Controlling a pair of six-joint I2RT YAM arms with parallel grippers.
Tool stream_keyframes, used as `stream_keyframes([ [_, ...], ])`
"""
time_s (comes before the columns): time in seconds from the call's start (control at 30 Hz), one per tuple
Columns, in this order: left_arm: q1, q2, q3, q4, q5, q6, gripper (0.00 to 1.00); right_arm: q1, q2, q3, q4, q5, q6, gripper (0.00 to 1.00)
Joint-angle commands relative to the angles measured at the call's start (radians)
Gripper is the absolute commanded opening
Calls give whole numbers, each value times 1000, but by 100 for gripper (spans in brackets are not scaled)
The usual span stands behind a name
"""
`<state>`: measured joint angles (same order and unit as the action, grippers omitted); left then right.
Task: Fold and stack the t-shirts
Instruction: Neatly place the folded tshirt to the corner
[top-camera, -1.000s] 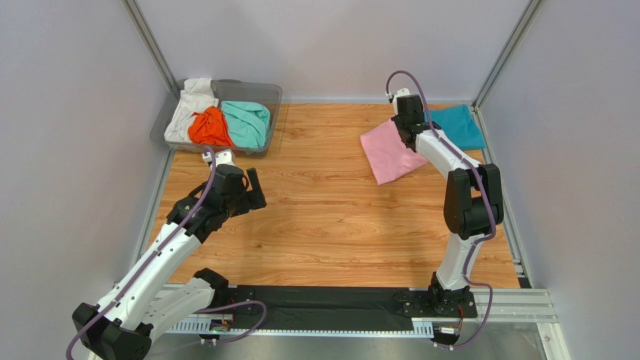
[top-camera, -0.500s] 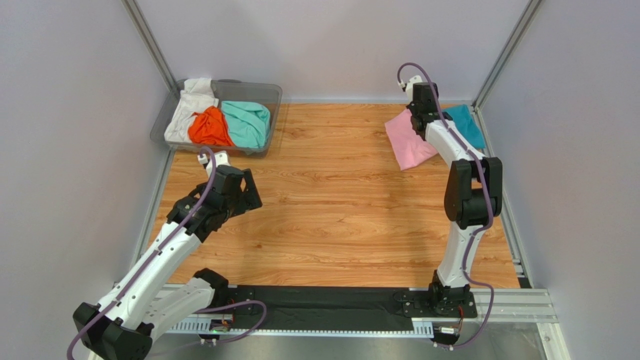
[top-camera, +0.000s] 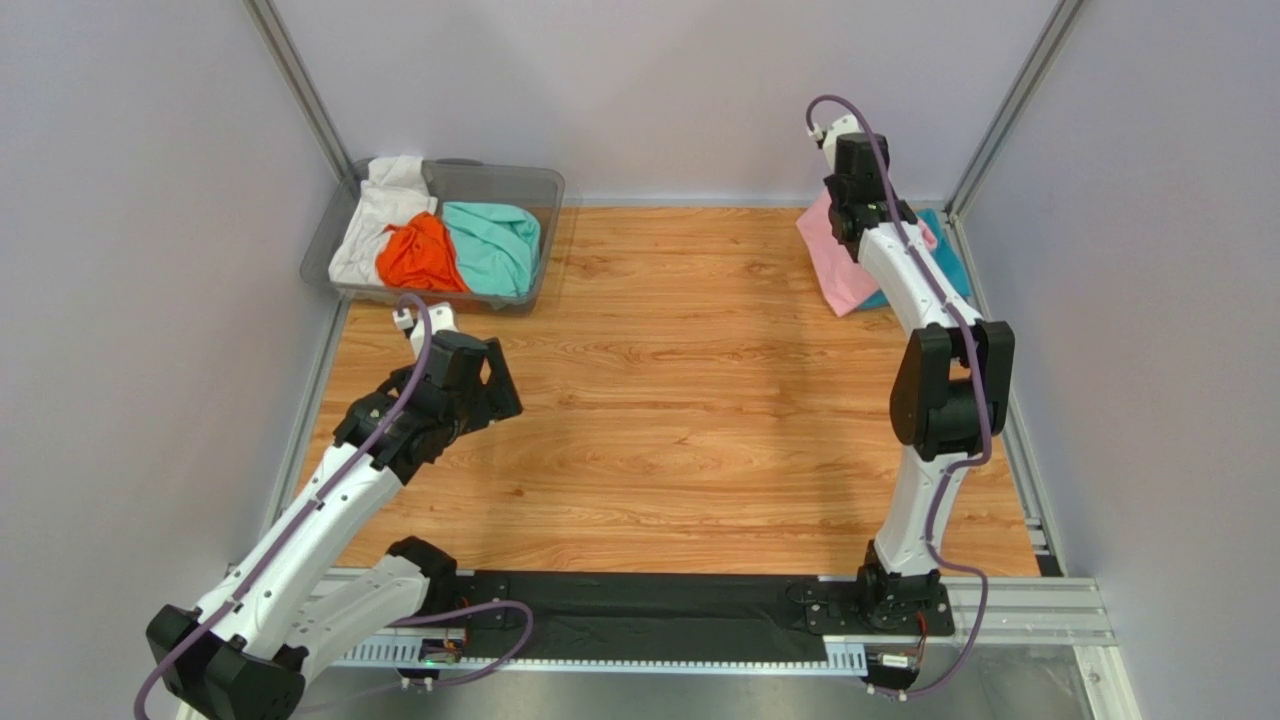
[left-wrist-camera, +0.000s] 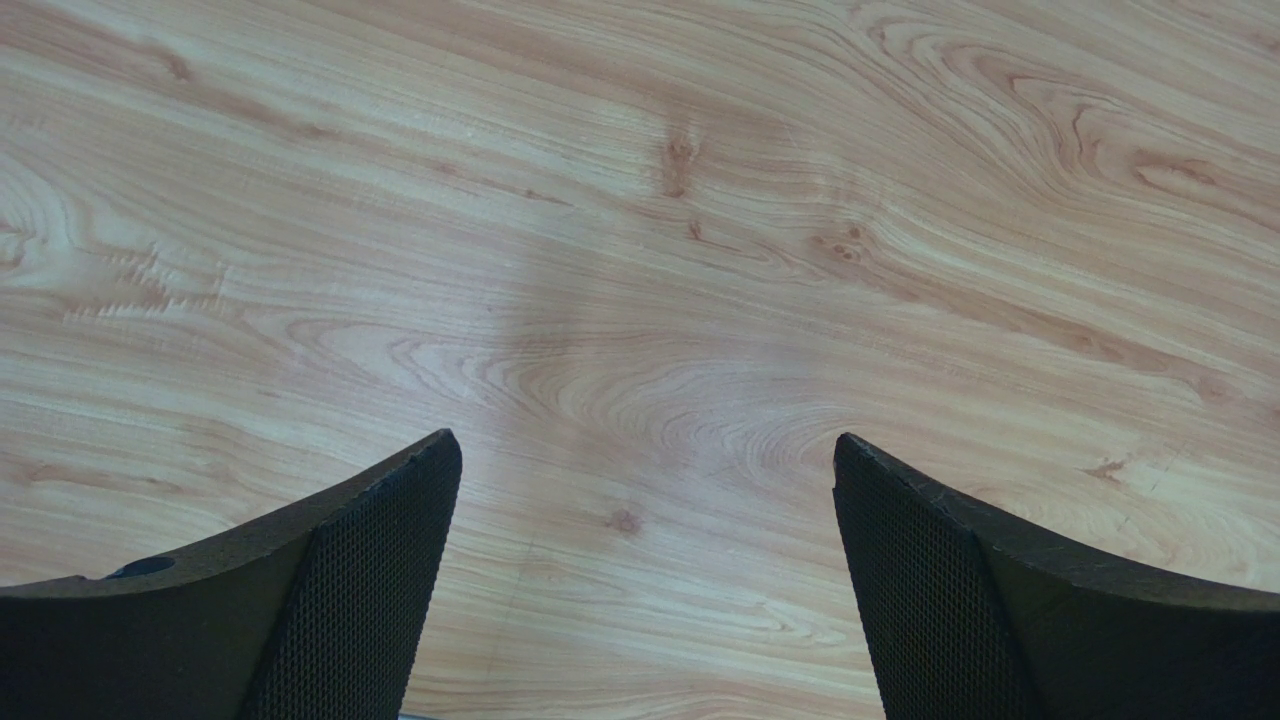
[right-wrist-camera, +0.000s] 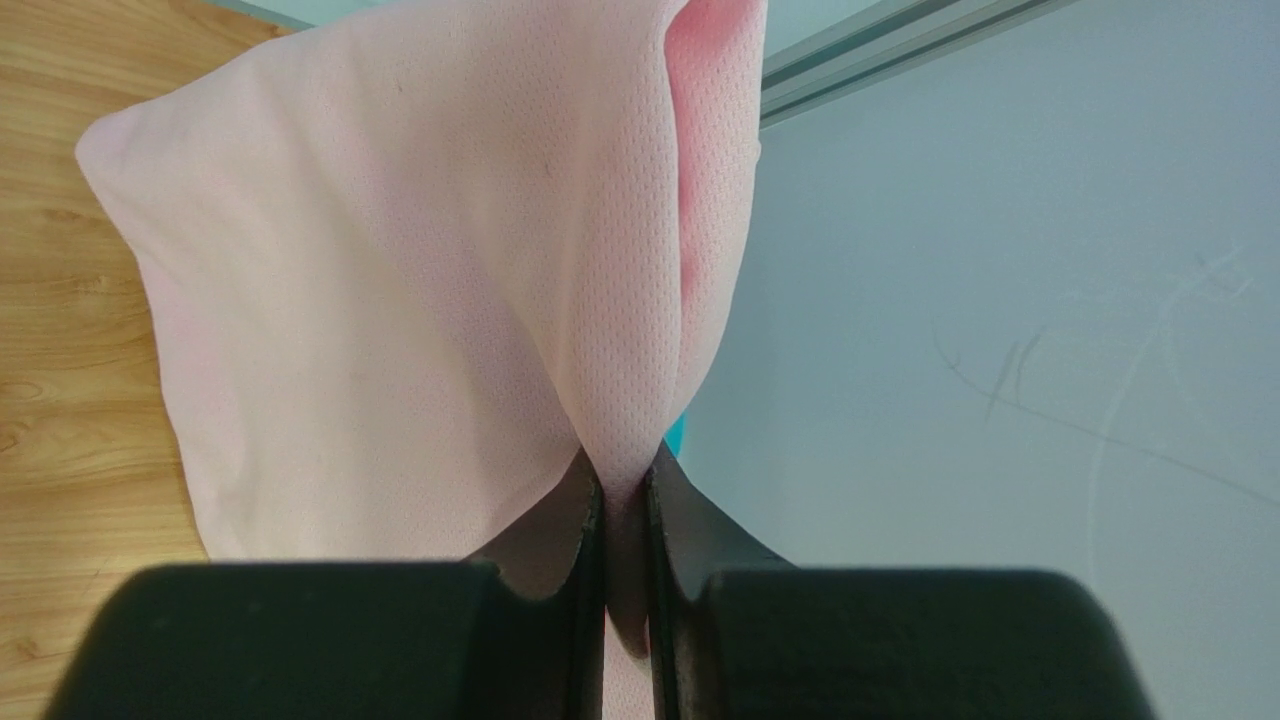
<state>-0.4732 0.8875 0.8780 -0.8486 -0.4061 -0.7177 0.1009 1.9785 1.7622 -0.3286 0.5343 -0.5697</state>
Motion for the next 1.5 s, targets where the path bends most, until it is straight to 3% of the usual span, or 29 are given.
stream_keyframes([
  [0.0, 7, 1, 29, -1, -17, -12, 100, -17, -56, 85, -7, 38, 7, 0],
  [0.5, 11, 33, 33, 3, -31, -11, 100, -79, 37, 192, -102, -36, 56, 0],
  [1.2, 27, 183, 99, -21, -34, -15, 100, -253, 411, 473, -27, -109, 37, 0],
  [1.27, 28, 188, 102, -26, -37, -15, 100, -260, 436, 485, -24, -128, 53, 11],
  [1.3, 28, 189, 104, -29, -39, -15, 100, -263, 456, 490, -9, -125, 71, 23],
  [1.33, 30, 191, 105, -29, -39, -15, 100, -265, 465, 493, -3, -122, 80, 54],
  [1.37, 30, 195, 108, -32, -42, -15, 100, -270, 473, 497, 2, -122, 83, 71],
  [1.4, 30, 197, 119, -36, -40, -15, 100, -271, 486, 500, 35, -102, 108, 95],
  [1.47, 30, 202, 134, -41, -39, -14, 100, -277, 497, 513, 45, -68, 128, 100],
])
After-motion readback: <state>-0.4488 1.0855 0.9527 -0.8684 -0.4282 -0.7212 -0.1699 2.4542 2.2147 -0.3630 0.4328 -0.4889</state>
